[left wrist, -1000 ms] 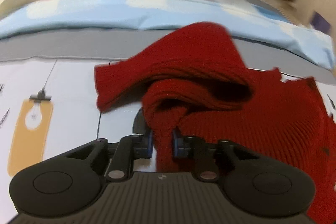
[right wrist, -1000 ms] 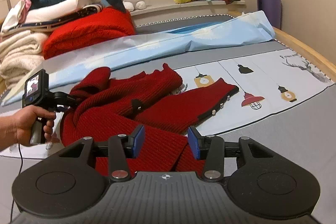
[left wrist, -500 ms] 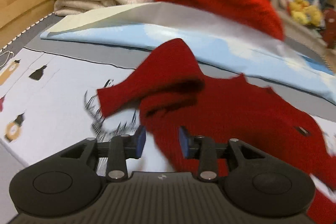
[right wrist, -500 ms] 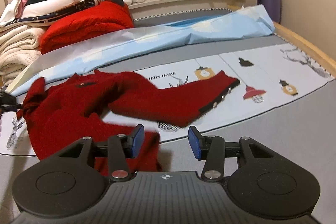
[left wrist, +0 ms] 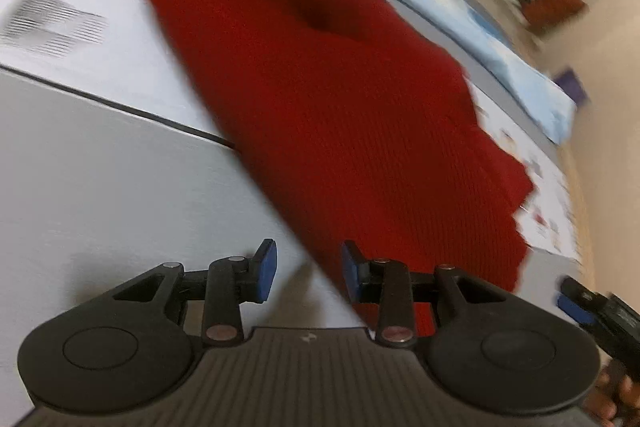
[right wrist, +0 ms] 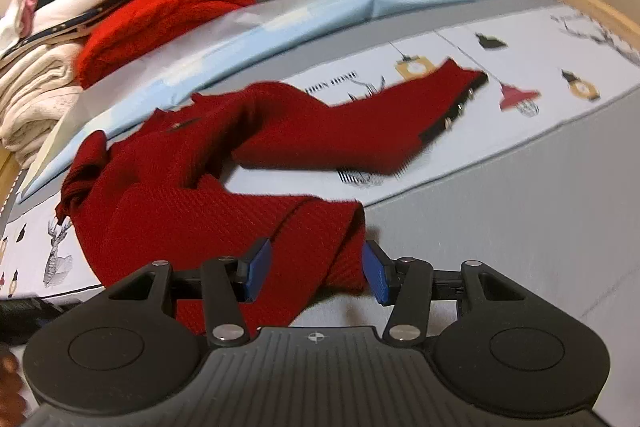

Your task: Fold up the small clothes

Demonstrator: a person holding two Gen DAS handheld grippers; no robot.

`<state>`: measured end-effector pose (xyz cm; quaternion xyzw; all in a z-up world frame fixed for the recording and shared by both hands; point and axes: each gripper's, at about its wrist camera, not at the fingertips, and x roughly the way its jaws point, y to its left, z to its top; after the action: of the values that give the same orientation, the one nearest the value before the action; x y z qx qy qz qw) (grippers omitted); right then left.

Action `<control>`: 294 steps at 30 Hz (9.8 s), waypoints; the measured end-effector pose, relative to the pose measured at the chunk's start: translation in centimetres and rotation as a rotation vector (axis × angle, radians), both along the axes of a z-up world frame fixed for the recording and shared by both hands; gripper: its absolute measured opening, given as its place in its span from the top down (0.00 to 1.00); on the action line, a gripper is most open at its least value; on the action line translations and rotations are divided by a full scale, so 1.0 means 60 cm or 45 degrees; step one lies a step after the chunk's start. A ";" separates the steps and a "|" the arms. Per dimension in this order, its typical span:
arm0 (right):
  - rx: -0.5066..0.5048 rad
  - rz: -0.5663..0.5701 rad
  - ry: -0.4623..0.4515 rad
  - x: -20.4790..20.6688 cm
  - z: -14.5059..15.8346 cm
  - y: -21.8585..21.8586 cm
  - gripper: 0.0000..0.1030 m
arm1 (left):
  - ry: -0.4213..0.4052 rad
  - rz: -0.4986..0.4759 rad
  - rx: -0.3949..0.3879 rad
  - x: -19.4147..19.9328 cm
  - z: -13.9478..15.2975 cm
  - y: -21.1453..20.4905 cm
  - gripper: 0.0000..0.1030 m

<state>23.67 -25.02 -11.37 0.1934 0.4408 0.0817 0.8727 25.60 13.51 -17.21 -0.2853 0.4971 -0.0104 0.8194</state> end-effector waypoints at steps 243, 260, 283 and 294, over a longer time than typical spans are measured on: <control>-0.209 0.539 0.099 0.118 -0.073 0.224 0.38 | -0.163 1.026 -0.619 0.081 -0.080 0.377 0.50; -0.255 0.597 0.154 0.144 -0.099 0.260 0.38 | -0.004 1.268 1.137 0.095 0.100 0.466 0.83; -0.279 0.400 0.211 0.156 -0.096 0.178 0.38 | -0.011 0.178 0.553 0.170 0.050 0.240 0.72; -0.138 0.174 0.220 0.101 -0.053 -0.006 0.38 | 0.086 0.007 0.493 -0.066 0.109 0.145 0.63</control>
<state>29.72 -25.40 -14.57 0.1217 0.5303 0.1001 0.8331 21.62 22.23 -10.67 -0.1239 0.5163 0.0970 0.8418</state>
